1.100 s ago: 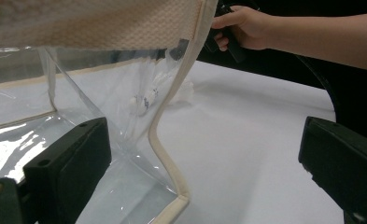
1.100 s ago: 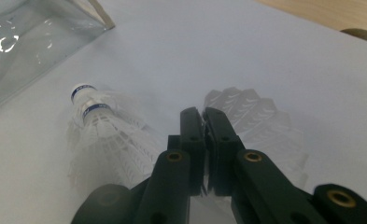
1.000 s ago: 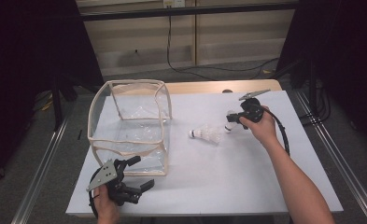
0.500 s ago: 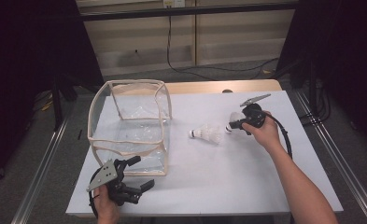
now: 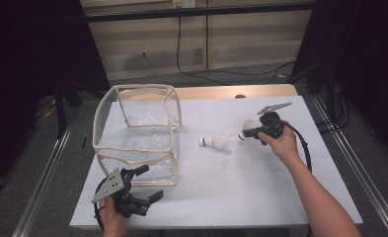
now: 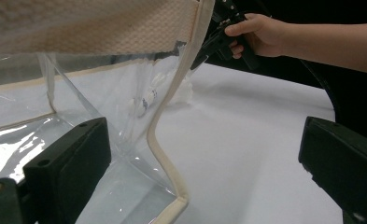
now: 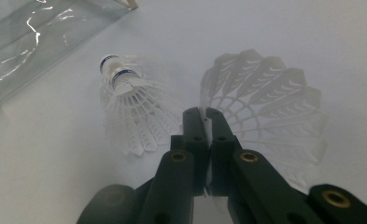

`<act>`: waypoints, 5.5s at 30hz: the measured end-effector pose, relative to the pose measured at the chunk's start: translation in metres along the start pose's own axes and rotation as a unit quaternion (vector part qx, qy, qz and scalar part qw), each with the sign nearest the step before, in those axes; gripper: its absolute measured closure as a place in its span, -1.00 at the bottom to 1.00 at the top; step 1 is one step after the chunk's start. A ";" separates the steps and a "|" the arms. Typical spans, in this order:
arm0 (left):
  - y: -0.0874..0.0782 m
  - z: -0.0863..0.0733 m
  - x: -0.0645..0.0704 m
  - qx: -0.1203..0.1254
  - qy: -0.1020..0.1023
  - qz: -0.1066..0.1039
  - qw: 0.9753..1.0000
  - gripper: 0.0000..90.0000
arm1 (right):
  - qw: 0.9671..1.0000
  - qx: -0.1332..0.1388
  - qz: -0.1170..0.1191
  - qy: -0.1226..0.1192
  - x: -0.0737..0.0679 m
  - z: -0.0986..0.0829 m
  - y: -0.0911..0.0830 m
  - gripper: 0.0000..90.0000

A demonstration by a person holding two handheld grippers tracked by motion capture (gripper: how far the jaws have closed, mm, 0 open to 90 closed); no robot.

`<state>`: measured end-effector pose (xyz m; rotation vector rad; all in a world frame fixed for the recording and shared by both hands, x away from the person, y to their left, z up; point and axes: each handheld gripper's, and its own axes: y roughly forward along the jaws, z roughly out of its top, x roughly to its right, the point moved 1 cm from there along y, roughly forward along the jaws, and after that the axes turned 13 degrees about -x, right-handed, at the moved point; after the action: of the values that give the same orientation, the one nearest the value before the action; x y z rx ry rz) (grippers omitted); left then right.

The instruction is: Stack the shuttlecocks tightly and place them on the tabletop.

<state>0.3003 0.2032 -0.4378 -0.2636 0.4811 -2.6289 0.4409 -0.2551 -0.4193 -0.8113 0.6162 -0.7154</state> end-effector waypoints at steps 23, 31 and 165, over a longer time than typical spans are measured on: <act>0.001 0.000 0.000 -0.001 0.000 -0.001 1.000 -0.94 | 0.999 0.033 0.029 0.003 -0.011 -0.006 -0.003 0.98; 0.001 0.000 0.000 0.000 0.000 -0.002 1.000 -0.94 | 0.999 0.035 0.037 0.000 -0.017 -0.006 0.003 0.98; 0.002 0.000 0.000 -0.001 0.001 -0.003 1.000 -0.94 | 0.997 0.026 0.074 -0.007 -0.032 -0.002 0.040 0.96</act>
<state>0.3008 0.2016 -0.4386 -0.2635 0.4834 -2.6343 0.4335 -0.2119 -0.4462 -0.7144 0.6354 -0.5877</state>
